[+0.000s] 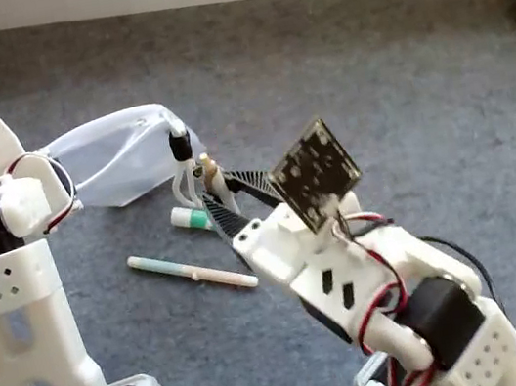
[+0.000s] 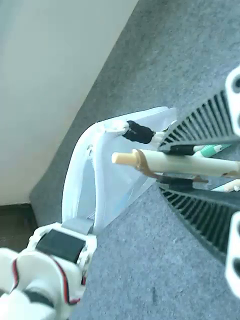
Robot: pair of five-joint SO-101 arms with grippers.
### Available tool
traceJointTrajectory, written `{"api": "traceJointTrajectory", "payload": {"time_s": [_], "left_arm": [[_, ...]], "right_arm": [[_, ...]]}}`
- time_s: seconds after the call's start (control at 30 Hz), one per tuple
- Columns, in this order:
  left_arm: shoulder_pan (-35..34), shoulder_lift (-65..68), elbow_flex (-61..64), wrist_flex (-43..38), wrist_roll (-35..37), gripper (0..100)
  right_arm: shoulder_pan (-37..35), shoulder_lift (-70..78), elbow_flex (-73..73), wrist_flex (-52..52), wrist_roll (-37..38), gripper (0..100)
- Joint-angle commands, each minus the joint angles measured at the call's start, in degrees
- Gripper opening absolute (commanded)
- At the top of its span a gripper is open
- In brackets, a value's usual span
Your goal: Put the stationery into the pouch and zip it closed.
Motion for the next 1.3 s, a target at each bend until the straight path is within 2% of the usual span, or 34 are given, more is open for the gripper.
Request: {"api": "traceJointTrajectory", "payload": {"time_s": [0.0,0.23,0.37,0.5,0.93,1.17,1.27], "left_arm": [[2.7,0.0,0.7,-0.2,-2.5,1],[7.0,0.0,0.6,-0.1,-4.0,1],[9.5,0.0,0.6,0.3,-5.7,1],[10.1,0.0,0.7,0.3,-5.7,1],[10.2,-0.1,1.2,0.4,-5.8,1],[10.0,-0.1,1.2,0.4,-5.9,1],[10.0,-0.1,1.2,0.4,-5.9,1]], "right_arm": [[-2.5,-3.7,-0.7,-0.1,-0.6,0.5],[-4.4,-8.7,2.2,-6.1,-0.7,0.5],[-4.4,-13.1,7.8,-15.4,-1.1,0.5],[-4.4,-16.0,12.2,-24.5,-4.7,0.5],[-4.2,-16.3,19.6,-51.0,-4.7,0.5],[-3.9,-16.0,21.1,-56.0,-4.2,0.5],[-3.9,-12.9,20.6,-56.0,0.1,0.5]]}}
